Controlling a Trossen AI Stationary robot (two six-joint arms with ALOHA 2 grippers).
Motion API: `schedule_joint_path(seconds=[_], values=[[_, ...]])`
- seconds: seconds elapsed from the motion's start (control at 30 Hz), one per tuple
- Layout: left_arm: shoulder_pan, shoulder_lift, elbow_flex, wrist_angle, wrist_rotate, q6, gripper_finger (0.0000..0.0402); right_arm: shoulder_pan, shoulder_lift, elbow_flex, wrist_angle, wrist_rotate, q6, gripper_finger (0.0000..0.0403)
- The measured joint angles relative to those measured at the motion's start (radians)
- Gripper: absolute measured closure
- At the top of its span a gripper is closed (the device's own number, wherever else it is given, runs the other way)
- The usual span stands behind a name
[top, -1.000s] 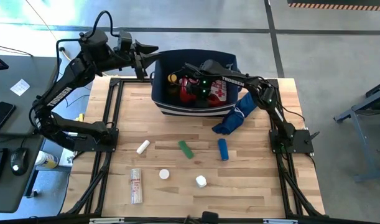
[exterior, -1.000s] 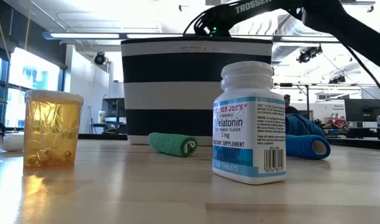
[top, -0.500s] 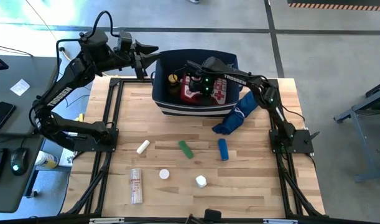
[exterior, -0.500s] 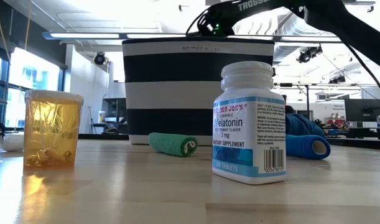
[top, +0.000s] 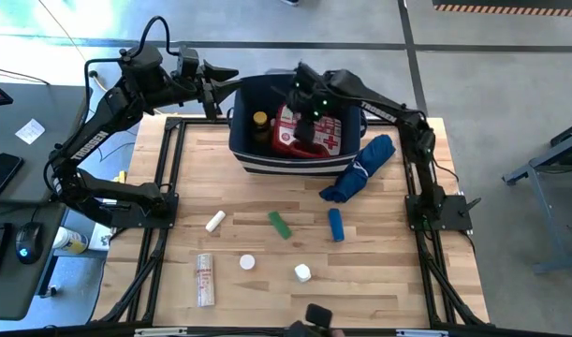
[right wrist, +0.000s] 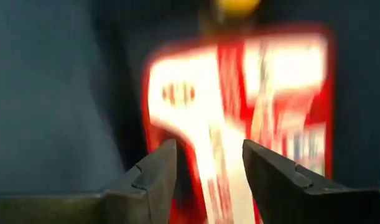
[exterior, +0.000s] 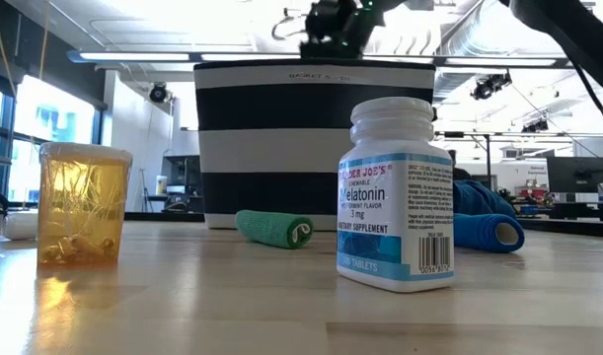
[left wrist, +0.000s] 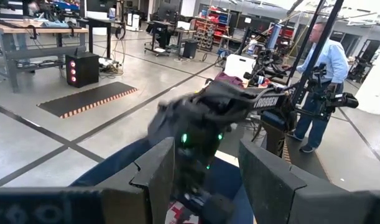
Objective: Pick & place medical supplies in basket/bin
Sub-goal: Put the red first aid kit into the blue bin
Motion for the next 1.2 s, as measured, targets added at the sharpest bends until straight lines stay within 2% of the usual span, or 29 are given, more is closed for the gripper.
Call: schedule_joint_path(seconds=[0.17, 0.27, 0.4, 0.67, 0.8, 1.2], values=[[0.000, 0.000, 0.000, 0.000, 0.000, 0.000, 0.0193, 0.015, 0.001, -0.032, 0.327, -0.073, 0.192, 0.0246], [0.000, 0.000, 0.000, 0.000, 0.000, 0.000, 0.0193, 0.034, 0.001, -0.079, 0.470, -0.081, 0.205, 0.0255], [0.000, 0.000, 0.000, 0.000, 0.000, 0.000, 0.0193, 0.049, 0.001, -0.175, 0.539, -0.081, 0.179, 0.0258], [0.000, 0.000, 0.000, 0.000, -0.002, 0.000, 0.0193, 0.049, 0.003, -0.336, 0.576, -0.011, 0.162, 0.0258], [0.000, 0.000, 0.000, 0.000, -0.003, 0.000, 0.0193, 0.052, 0.004, -0.339, 0.534, -0.020, 0.152, 0.0258], [0.000, 0.000, 0.000, 0.000, -0.013, 0.000, 0.0193, 0.039, 0.003, -0.283, 0.261, -0.032, 0.104, 0.0258]])
